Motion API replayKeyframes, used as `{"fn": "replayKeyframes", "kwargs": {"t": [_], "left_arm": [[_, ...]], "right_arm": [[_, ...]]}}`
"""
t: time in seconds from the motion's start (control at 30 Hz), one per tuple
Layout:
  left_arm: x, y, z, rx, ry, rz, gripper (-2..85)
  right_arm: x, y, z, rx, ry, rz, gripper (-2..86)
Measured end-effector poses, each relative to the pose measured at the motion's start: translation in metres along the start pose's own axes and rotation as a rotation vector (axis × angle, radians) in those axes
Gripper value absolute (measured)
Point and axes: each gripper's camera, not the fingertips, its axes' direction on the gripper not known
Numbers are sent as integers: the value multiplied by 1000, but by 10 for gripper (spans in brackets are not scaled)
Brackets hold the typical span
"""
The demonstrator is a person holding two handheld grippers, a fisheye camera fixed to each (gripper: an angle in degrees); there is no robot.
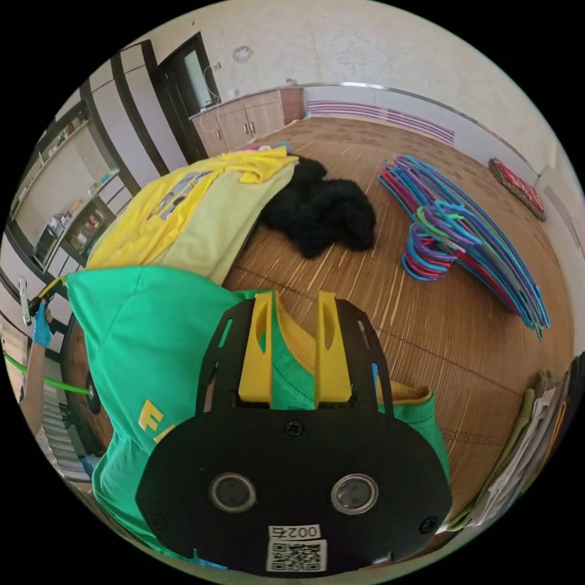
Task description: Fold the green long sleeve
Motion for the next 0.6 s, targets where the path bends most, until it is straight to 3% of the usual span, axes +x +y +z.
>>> {"fn": "replayKeyframes", "kwargs": {"t": [0.3,0.4,0.47,0.6], "left_arm": [[-16,-11,-34,77,-29,-14,-10],[-20,-16,-58,150,-58,-14,-10],[-23,-20,-74,190,-76,-16,-10],[-28,-33,-92,215,-97,12,-10]], "right_arm": [[-30,6,16,-33,-17,-94,39],[-44,9,11,-25,78,-141,1],[-52,15,-5,77,204,-136,-6],[-52,22,-19,143,212,-63,-8]]}}
